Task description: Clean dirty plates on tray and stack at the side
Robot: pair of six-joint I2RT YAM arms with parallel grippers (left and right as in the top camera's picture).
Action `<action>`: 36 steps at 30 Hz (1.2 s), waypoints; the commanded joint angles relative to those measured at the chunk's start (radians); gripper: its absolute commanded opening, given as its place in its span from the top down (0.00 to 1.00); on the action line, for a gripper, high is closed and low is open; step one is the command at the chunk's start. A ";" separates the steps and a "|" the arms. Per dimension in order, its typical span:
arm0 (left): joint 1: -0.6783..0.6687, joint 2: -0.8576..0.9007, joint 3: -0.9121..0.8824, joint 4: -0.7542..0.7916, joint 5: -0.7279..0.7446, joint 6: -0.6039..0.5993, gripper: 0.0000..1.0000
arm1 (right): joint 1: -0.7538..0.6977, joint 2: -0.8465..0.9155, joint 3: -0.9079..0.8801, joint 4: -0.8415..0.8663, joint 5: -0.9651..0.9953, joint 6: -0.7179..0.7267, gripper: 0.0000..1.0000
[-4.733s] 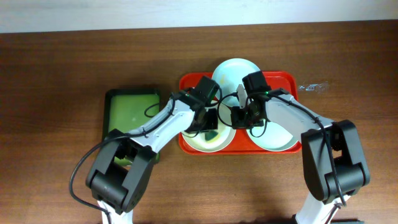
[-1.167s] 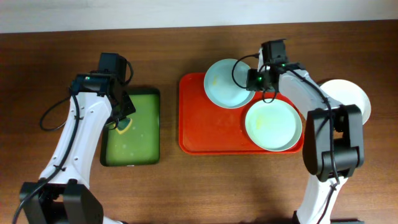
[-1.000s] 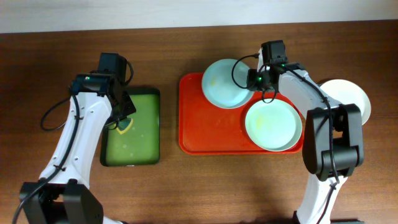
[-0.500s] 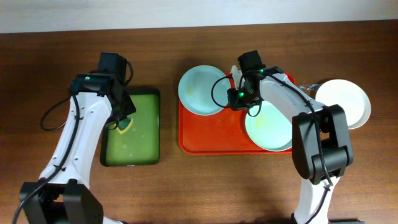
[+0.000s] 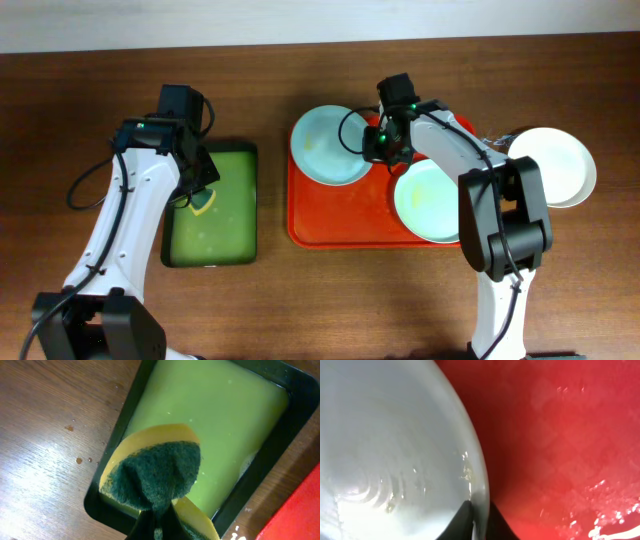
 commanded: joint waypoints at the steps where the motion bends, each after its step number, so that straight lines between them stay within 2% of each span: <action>1: -0.011 -0.006 -0.003 0.009 0.100 0.077 1.00 | -0.003 0.018 -0.002 -0.093 0.014 0.003 0.96; 3: -0.045 -0.006 -0.004 0.043 0.209 0.169 1.00 | -0.001 -0.004 -0.002 -0.193 -0.028 -0.085 0.96; 4: -0.074 -0.006 -0.004 0.058 0.219 0.177 1.00 | -0.001 -0.021 -0.002 -0.254 -0.027 -0.105 0.96; 7: -0.184 -0.003 -0.004 0.147 0.282 0.163 1.00 | 0.000 -0.028 -0.009 -0.379 -0.027 -0.178 0.96; 8: -0.235 0.008 -0.004 0.193 0.281 0.116 1.00 | 0.001 -0.028 -0.015 -0.402 -0.032 -0.178 0.96; 10: -0.298 0.055 -0.005 0.269 0.282 0.060 1.00 | 0.005 -0.028 -0.028 -0.404 -0.032 -0.177 0.96; 11: -0.323 0.091 -0.005 0.305 0.282 0.056 1.00 | 0.006 -0.028 -0.028 -0.397 -0.032 -0.177 0.88; 12: -0.355 0.150 -0.005 0.349 0.290 0.056 1.00 | 0.006 -0.028 -0.028 -0.396 -0.032 -0.177 0.87; 16: -0.432 0.341 -0.005 0.442 0.350 0.057 1.00 | 0.006 -0.028 -0.028 -0.347 -0.129 -0.169 0.87; 19: -0.467 0.394 -0.005 0.537 0.360 0.057 1.00 | 0.014 -0.025 -0.028 -0.319 -0.129 -0.150 0.88; 23: -0.473 0.418 -0.005 0.547 0.212 0.061 1.00 | 0.052 -0.022 -0.029 -0.290 -0.106 -0.124 0.88; 26: -0.473 0.460 -0.005 0.419 -0.079 0.061 1.00 | 0.059 -0.021 -0.030 -0.291 -0.076 -0.124 0.88; 28: -0.466 0.459 0.000 0.356 -0.209 0.061 1.00 | 0.059 -0.021 -0.030 -0.291 -0.076 -0.124 0.88; 31: -0.458 0.458 0.073 0.257 -0.242 0.060 1.00 | 0.059 -0.021 -0.030 -0.294 -0.076 -0.124 0.88; 34: -0.458 0.458 0.235 0.157 -0.053 0.061 1.00 | 0.059 -0.021 -0.030 -0.294 -0.076 -0.124 0.87; 36: -0.458 0.460 0.256 0.176 0.297 0.077 1.00 | 0.059 -0.021 -0.030 -0.293 -0.076 -0.124 0.87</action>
